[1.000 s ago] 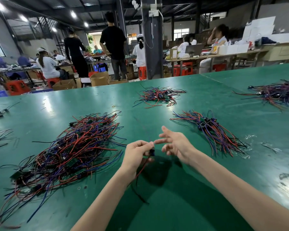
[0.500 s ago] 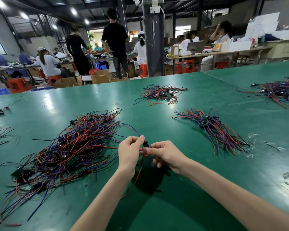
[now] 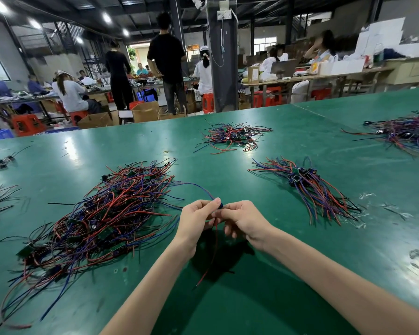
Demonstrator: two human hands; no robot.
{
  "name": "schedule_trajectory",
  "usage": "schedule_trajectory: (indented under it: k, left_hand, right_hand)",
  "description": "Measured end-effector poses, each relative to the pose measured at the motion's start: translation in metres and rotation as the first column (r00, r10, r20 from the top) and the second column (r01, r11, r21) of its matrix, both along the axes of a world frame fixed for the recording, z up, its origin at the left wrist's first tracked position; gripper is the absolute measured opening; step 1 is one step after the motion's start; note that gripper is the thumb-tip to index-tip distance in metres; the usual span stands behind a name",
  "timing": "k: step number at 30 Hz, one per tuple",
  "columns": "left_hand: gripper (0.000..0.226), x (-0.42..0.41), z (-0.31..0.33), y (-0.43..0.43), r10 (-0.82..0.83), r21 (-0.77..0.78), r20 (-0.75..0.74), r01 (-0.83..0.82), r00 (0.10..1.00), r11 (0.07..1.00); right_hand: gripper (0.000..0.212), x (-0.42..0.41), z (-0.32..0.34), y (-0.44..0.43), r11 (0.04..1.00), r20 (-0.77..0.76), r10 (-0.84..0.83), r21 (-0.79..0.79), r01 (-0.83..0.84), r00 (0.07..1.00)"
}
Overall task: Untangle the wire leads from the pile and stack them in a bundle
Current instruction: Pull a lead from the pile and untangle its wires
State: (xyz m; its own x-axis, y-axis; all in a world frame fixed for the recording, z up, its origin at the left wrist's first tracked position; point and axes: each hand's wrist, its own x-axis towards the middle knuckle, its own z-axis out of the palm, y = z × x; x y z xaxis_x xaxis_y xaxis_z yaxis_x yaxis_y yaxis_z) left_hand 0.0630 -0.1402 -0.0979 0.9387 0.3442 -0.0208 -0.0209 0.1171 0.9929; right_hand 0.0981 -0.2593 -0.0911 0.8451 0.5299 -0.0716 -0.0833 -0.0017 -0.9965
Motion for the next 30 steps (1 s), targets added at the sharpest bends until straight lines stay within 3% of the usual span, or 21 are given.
schedule_trajectory:
  k: [14, 23, 30]
  left_hand:
    - [0.016, -0.001, -0.006, 0.002, 0.058, 0.025, 0.055, -0.059, 0.997, 0.998]
    - [0.009, -0.001, -0.003, 0.006, -0.041, -0.007, 0.014, 0.041, 0.999, 0.999]
    - [0.01, -0.002, -0.001, 0.006, -0.02, -0.025, 0.013, 0.021, 1.0, 0.999]
  right_hand:
    - [0.017, 0.002, 0.001, -0.002, 0.994, 0.031, 0.068, -0.092, -0.065, 0.997]
    - [0.02, 0.007, -0.008, -0.001, 0.978, 0.24, 0.027, -0.206, 0.024, 0.97]
    - [0.017, 0.009, -0.01, 0.0, 0.988, 0.215, 0.015, -0.154, 0.019, 0.976]
